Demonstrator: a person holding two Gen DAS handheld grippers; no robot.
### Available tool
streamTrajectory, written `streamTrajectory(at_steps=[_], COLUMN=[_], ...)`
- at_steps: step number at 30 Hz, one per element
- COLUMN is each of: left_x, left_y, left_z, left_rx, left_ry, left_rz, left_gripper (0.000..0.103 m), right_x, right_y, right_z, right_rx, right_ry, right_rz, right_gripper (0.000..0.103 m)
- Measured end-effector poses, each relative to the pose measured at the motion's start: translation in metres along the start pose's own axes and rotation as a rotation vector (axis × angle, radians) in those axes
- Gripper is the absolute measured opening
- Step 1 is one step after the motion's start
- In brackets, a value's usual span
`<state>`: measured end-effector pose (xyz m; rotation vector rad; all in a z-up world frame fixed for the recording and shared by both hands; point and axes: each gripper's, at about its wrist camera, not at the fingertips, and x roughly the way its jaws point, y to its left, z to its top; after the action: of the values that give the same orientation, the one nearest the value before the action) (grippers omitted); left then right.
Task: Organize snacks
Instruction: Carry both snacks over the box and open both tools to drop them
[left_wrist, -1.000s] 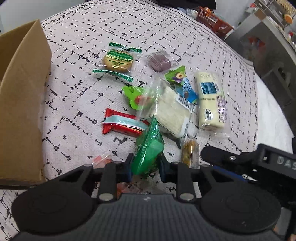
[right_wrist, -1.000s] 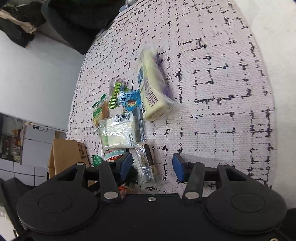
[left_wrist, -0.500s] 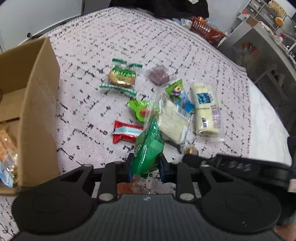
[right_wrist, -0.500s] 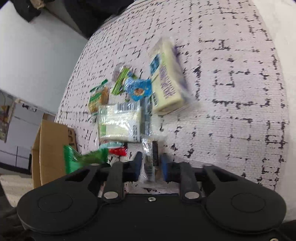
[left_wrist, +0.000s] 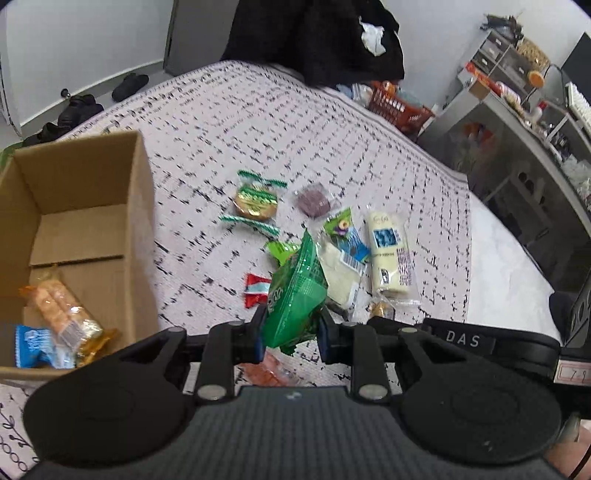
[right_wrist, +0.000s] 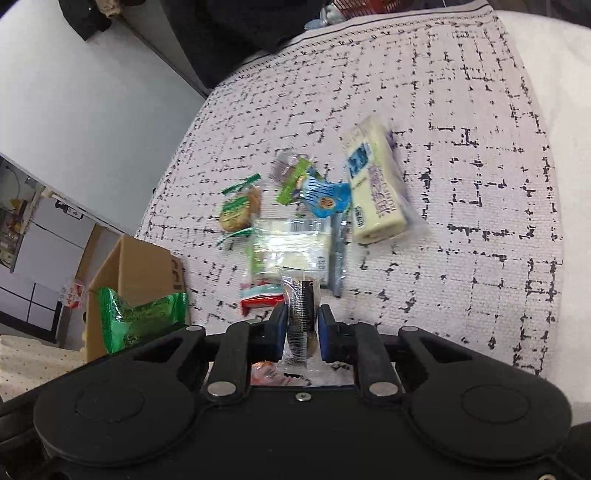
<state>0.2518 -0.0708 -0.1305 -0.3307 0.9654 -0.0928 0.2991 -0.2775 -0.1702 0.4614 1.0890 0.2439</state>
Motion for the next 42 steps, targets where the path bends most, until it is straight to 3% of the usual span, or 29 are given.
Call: streamTrajectory(at_steps=[23,42], left_x=[-0.085,-0.104], left_y=[0.06,0.125], left_z=[0.019,0.022], left_rx=[-0.142,-0.244], left_ry=[-0.172,-0.189], left_rz=[0.025,0.027], left_gripper=[0.026,0.025], right_x=[-0.037,-0.016], right_y=[0.107,0.182], right_z=[-0.011,-0.029], right_rx=[-0.145,-0.241], right_ry=[-0.116,-0.115], right_rz=[0.095,0.161], right_gripper=[0.018,0.018])
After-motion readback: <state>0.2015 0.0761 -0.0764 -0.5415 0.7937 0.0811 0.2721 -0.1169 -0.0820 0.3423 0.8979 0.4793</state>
